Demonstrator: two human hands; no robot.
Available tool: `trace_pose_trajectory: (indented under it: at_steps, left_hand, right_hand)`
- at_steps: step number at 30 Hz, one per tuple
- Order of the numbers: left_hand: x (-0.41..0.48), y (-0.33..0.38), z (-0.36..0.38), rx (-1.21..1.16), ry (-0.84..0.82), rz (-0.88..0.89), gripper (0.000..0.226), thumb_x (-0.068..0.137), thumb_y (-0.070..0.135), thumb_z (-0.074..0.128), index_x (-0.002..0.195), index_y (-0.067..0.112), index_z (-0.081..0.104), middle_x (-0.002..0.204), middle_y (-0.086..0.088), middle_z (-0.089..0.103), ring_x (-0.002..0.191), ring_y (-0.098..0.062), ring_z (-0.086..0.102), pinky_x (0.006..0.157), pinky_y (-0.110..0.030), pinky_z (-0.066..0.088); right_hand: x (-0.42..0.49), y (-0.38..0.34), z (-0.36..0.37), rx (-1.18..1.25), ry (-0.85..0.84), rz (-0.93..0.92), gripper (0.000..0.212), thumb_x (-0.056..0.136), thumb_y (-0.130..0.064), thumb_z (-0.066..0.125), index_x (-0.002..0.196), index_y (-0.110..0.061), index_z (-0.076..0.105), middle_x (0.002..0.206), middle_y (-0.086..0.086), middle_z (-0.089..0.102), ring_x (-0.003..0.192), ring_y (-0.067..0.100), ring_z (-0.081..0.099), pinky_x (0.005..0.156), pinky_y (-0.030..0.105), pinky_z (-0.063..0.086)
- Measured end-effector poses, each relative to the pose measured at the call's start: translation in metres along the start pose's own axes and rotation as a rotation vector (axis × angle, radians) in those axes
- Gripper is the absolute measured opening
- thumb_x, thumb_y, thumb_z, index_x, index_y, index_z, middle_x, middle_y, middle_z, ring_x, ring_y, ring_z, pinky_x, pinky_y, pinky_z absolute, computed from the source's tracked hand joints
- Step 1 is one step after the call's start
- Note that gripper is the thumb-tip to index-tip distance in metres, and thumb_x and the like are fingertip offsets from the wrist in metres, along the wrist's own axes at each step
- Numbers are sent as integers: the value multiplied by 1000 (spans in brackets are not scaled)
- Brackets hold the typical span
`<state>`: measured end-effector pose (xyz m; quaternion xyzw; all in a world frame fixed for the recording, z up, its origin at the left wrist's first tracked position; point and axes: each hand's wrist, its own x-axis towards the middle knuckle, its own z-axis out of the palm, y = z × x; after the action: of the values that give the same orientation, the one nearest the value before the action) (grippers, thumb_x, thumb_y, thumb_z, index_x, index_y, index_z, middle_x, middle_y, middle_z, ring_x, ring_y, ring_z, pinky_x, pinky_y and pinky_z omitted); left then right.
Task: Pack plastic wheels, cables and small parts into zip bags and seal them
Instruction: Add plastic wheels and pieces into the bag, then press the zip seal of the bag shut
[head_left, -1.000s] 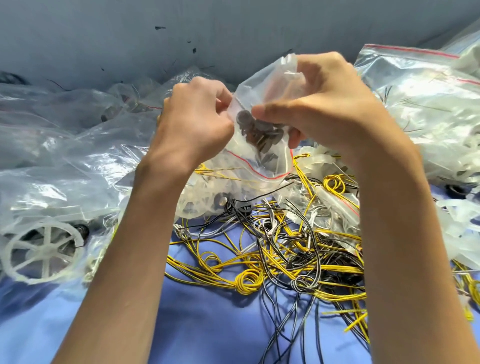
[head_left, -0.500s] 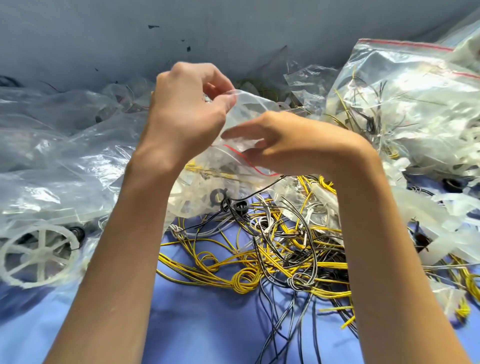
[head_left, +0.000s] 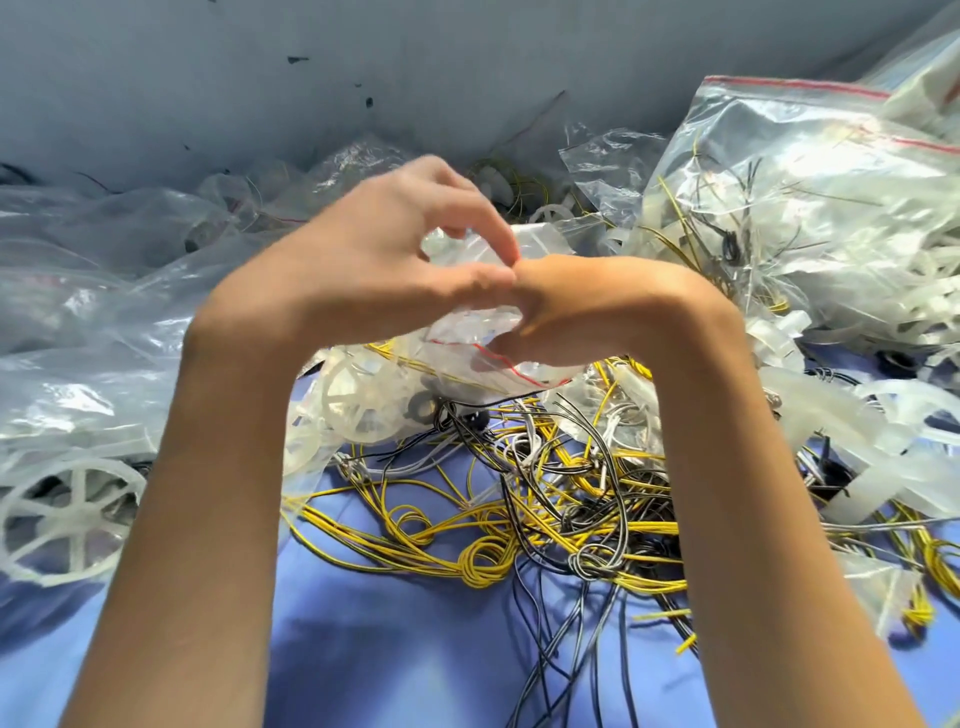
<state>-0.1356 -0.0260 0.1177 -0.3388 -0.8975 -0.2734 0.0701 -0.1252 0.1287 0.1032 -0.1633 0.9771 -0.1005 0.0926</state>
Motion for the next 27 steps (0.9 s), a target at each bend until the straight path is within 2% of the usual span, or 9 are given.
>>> trace_pose_trajectory:
  at_steps: [2,3,6,8,12,14,18,22,27]
  left_hand:
    - [-2,0,0,44,-118,-36,24,74,58,66,94,47,62,120,14,53,112,-3,50,102,-34,41]
    - [-3,0,-1,72,-147,-60,36,67,64,64,99,49,60,121,16,52,111,-3,49,102,-33,41]
    - [-6,-1,-5,174,-244,-144,77,43,79,65,115,54,52,127,22,50,100,1,47,84,-19,41]
    - [-10,-2,-9,266,-338,-238,94,27,87,67,114,56,50,124,23,52,93,-2,50,75,-19,41]
    - [-9,-8,-6,333,-348,-241,39,53,66,70,86,45,66,104,15,61,85,3,52,74,-27,42]
    - [-7,-13,-4,312,-265,-210,14,72,50,70,80,38,69,95,12,64,79,6,51,69,-26,40]
    - [-5,-18,-4,217,-96,-225,18,84,43,64,77,28,71,74,10,62,72,-7,58,58,-21,40]
    - [-5,-25,-8,172,81,-180,17,86,36,64,75,26,71,75,5,61,65,-7,52,58,-25,38]
    - [-6,-28,-11,130,281,-68,13,88,27,65,83,18,73,92,-1,65,76,-20,51,71,-34,43]
  right_hand:
    - [-2,2,-1,35,57,-31,13,90,-34,58,102,-32,62,76,-16,51,71,11,50,56,22,35]
    - [-2,3,-3,55,74,-48,16,91,-33,57,106,-36,63,77,-19,53,71,7,50,57,21,36]
    - [-3,7,-4,61,116,-18,36,93,-31,55,128,-39,56,120,-9,63,101,10,57,77,24,40]
    - [-1,12,-3,55,173,9,38,93,-27,53,130,-36,55,128,-3,61,109,14,57,76,21,36]
    - [-2,21,-5,63,211,53,51,89,-7,44,130,-35,56,118,-3,63,84,10,54,68,19,37]
    - [-6,24,-6,69,219,58,62,83,2,37,126,-38,58,120,-2,63,89,8,58,70,22,42]
    - [-8,34,-6,79,256,53,73,75,9,36,115,-47,62,130,-2,59,117,13,56,93,36,49]
    - [-7,43,-7,36,293,73,70,76,7,47,117,-47,61,133,-4,56,119,20,54,95,42,48]
    - [-4,45,-3,100,352,82,19,87,-30,63,86,-49,62,125,1,58,115,27,43,100,39,38]
